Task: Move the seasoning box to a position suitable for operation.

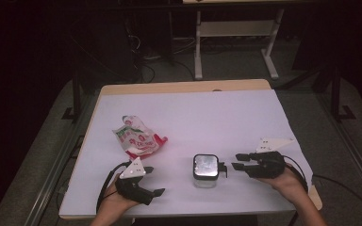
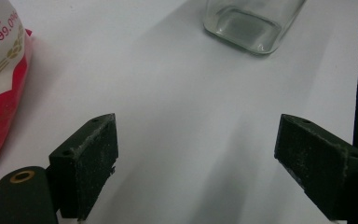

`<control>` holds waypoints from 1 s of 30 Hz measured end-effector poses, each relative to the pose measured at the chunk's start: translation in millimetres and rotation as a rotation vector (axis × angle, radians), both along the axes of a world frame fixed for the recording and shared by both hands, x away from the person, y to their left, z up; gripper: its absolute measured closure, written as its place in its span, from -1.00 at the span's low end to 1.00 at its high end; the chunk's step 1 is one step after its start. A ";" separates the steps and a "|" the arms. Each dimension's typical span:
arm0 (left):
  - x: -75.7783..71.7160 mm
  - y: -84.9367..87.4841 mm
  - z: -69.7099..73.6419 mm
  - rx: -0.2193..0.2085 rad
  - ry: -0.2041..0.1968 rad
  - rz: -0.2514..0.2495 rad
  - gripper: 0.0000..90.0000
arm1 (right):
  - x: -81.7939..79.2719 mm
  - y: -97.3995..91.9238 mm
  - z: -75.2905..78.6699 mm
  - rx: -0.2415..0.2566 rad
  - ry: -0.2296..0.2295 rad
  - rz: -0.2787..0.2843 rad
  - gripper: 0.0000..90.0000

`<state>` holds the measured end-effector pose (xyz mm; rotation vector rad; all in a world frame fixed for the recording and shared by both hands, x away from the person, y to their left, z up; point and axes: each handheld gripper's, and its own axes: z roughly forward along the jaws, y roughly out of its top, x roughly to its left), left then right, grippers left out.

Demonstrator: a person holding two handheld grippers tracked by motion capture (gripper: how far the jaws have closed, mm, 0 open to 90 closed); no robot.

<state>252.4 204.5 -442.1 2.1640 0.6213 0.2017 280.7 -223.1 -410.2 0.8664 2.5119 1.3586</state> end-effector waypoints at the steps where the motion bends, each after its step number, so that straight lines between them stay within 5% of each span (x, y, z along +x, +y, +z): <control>1: 0.0 0.1 -0.2 -0.002 0.000 0.001 -0.71 | -2.1 -1.4 -2.2 0.008 0.000 -0.003 0.61; 5: 0.5 0.2 -0.2 0.000 -0.001 0.004 -0.71 | -10.6 -3.7 -10.5 0.008 -0.001 0.007 0.98; 17: 1.1 -1.6 -2.4 0.008 0.005 -0.005 -0.71 | -18.9 9.7 -13.8 0.025 0.027 0.152 1.00; 30: 1.4 -2.0 -3.9 0.015 0.005 -0.010 -0.71 | -17.3 21.2 -21.6 0.004 0.038 0.182 1.00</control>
